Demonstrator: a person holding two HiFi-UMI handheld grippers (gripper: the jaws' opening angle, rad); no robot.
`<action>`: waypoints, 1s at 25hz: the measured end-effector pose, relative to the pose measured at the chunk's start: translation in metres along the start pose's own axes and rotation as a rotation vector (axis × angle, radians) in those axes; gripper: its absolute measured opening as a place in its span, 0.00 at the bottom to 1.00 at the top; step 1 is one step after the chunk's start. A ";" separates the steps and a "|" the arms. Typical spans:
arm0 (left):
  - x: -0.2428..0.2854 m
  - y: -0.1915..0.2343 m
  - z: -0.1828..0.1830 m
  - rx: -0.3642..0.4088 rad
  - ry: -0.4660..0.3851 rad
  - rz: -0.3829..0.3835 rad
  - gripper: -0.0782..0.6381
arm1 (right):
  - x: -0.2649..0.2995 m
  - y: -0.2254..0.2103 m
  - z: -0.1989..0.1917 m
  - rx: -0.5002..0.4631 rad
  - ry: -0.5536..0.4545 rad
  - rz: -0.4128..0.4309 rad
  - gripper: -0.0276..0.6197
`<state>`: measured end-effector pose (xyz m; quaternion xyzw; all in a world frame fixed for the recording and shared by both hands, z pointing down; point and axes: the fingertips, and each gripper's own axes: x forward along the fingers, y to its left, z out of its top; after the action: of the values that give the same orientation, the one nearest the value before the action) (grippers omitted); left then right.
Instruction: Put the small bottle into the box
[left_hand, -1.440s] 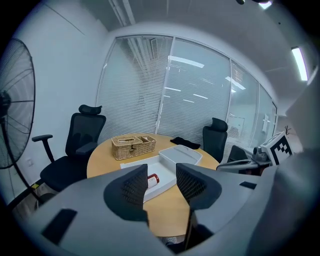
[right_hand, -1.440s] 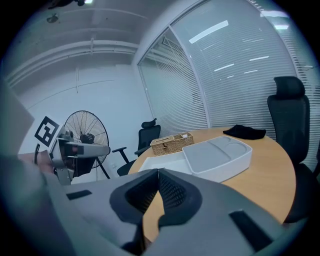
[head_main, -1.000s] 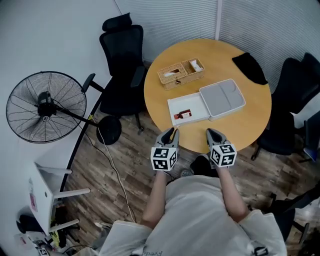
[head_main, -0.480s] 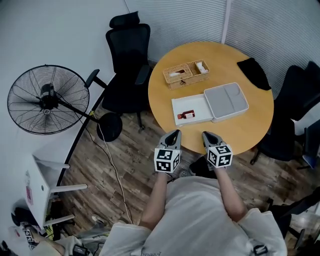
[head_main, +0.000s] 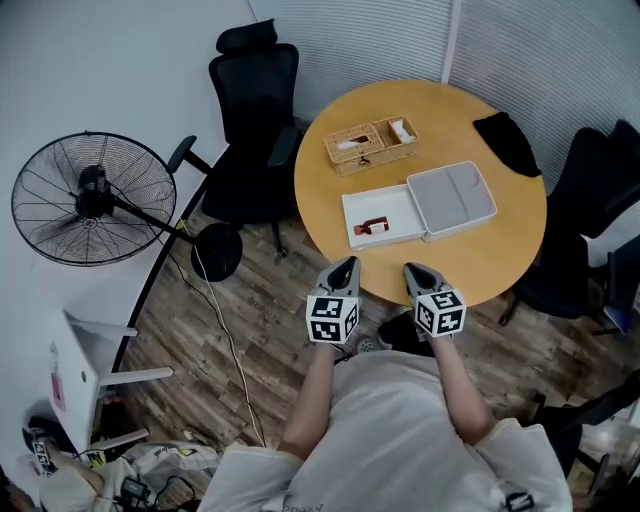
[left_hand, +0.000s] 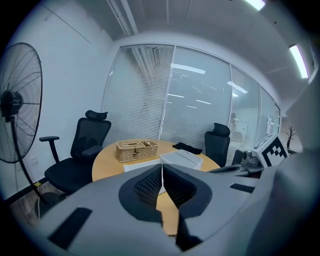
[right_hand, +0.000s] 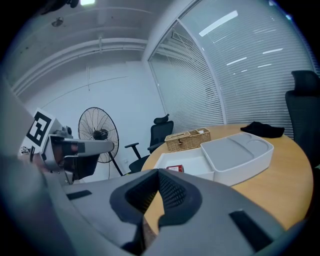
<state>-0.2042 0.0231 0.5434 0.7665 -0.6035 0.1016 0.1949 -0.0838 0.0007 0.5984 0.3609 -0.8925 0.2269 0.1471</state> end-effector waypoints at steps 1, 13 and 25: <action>0.001 -0.001 0.000 0.000 -0.001 -0.003 0.15 | -0.001 -0.002 0.000 0.002 -0.002 -0.006 0.07; 0.008 -0.019 -0.001 0.023 0.000 -0.040 0.15 | -0.014 -0.013 -0.007 0.034 -0.009 -0.030 0.07; 0.007 -0.021 -0.002 0.032 0.000 -0.028 0.15 | -0.015 -0.016 -0.009 0.039 -0.006 -0.026 0.07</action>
<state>-0.1824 0.0214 0.5443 0.7777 -0.5912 0.1083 0.1841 -0.0612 0.0032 0.6044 0.3758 -0.8837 0.2411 0.1404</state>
